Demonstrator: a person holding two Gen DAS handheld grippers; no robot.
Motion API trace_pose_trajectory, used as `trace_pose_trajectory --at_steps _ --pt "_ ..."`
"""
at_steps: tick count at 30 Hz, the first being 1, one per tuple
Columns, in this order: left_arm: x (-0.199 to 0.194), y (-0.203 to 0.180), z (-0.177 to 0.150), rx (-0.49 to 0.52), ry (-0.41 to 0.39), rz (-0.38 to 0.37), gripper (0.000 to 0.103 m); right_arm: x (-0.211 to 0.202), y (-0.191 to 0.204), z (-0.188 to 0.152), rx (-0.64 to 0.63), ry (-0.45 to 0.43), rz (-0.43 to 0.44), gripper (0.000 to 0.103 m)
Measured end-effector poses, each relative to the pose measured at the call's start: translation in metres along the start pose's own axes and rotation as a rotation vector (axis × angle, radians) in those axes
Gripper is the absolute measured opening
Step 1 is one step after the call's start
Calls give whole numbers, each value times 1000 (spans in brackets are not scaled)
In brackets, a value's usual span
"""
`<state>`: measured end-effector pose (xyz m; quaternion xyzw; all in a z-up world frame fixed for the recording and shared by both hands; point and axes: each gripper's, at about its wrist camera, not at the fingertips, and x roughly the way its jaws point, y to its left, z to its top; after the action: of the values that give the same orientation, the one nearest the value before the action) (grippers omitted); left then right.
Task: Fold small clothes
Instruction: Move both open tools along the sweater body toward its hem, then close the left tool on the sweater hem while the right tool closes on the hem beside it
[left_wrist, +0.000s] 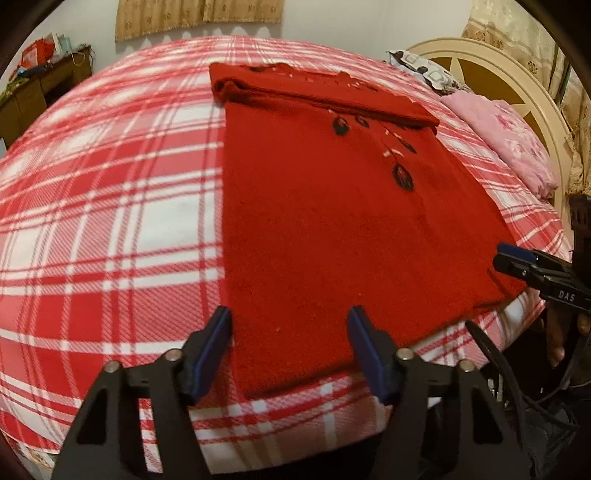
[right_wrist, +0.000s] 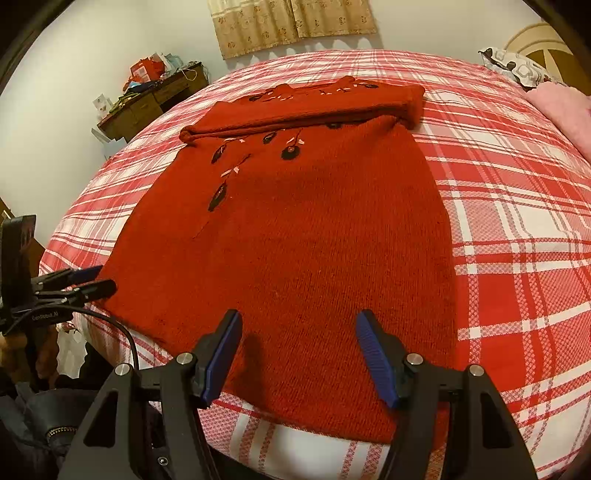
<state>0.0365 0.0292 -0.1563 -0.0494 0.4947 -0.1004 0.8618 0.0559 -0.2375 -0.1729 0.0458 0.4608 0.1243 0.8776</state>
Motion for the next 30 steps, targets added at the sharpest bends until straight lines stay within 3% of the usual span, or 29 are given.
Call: trace_pose_trajectory --at_steps 2,4,6,11,18,20,21,25,30 --pt "1 4 -2 -18 6 -5 58 -1 0 -1 -1 -3 -1 65" --pt "-2 7 -4 -33 3 4 46 -1 -1 -1 2 -5 0 65" --pt "-3 11 -7 -44 6 -10 44 -1 -2 -1 5 -7 3 66" --pt "-10 15 -9 -56 -13 40 45 -3 -4 -2 9 -12 1 66" --pt "-5 17 -11 -64 6 7 47 -5 -4 -2 7 -20 -8 66" --pt "-5 15 -12 -54 5 -5 39 -8 -6 0 11 -26 -13 66" --pt "-6 13 -13 -43 3 -22 6 -10 -6 0 10 -28 -17 66" --pt "-19 10 -11 -14 -51 -34 8 -29 -15 -1 16 -58 -49 66" --pt "-18 18 -10 -29 -46 -43 8 -44 -38 -9 81 -57 -83 66"
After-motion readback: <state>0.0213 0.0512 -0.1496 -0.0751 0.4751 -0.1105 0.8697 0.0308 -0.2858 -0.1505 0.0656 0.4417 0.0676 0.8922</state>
